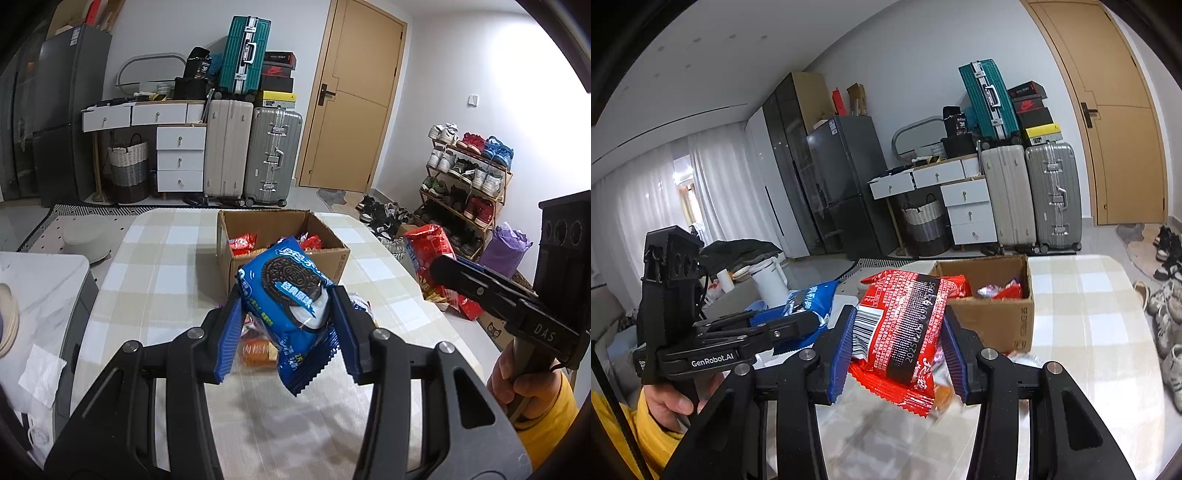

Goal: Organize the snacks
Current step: 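Lift both held packs and carry them over the cardboard box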

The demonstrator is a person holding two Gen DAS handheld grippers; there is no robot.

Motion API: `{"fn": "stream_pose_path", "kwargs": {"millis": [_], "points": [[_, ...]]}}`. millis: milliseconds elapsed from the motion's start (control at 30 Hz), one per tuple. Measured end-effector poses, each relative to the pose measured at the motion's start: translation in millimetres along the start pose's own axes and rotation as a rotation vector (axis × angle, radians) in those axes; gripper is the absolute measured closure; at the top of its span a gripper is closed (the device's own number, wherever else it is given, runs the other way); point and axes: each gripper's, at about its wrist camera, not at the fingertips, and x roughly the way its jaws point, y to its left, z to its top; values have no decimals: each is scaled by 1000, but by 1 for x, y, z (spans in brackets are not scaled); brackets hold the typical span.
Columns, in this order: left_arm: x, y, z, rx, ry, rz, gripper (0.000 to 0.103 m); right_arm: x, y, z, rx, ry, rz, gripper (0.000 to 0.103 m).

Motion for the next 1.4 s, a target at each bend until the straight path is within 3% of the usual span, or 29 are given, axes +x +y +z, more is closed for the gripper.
{"fn": "stream_pose_path", "kwargs": {"millis": [367, 633, 1000, 1400], "points": [[12, 4, 34, 20, -15, -17, 60, 27, -22, 47, -20, -18, -11, 58], [59, 11, 65, -7, 28, -19, 60, 74, -54, 88, 5, 18, -40, 58], [170, 32, 102, -15, 121, 22, 60, 157, -96, 124, 8, 95, -79, 58], [292, 55, 118, -24, 238, 40, 60, 232, -136, 123, 4, 197, -98, 58]]}}
